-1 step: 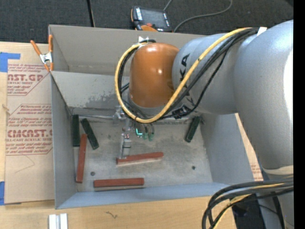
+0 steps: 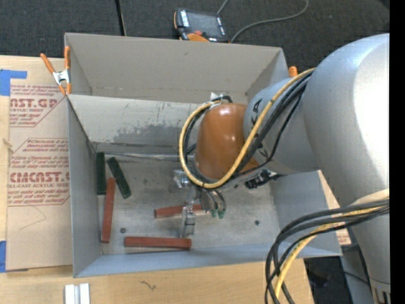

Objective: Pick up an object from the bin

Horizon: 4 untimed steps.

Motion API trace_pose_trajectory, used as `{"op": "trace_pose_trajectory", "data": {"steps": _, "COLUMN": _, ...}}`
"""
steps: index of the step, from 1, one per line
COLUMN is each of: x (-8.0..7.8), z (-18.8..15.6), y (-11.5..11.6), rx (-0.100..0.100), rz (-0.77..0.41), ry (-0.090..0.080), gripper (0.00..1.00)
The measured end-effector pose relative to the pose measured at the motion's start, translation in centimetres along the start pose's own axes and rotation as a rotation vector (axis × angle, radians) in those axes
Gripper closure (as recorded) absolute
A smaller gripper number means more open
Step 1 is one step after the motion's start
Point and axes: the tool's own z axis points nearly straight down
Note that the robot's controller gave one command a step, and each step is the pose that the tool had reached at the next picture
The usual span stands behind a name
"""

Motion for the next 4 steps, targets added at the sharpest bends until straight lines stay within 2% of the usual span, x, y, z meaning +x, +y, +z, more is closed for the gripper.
{"op": "trace_pose_trajectory", "data": {"steps": 1, "x": 2.0, "z": -3.6, "y": 0.3, "rx": -0.003, "rz": 0.041, "ry": -0.009, "gripper": 0.0}}
{"op": "trace_pose_trajectory", "data": {"steps": 2, "x": 2.2, "z": -4.3, "y": -1.4, "rx": -0.002, "rz": 0.091, "ry": -0.008, "gripper": 0.0}}
{"op": "trace_pose_trajectory", "data": {"steps": 3, "x": 1.6, "z": -0.4, "y": 0.4, "rx": -0.003, "rz": 0.258, "ry": -0.007, "gripper": 0.0}}
{"op": "trace_pose_trajectory", "data": {"steps": 4, "x": 1.6, "z": -0.4, "y": 0.5, "rx": -0.003, "rz": 0.258, "ry": -0.007, "gripper": 0.0}}
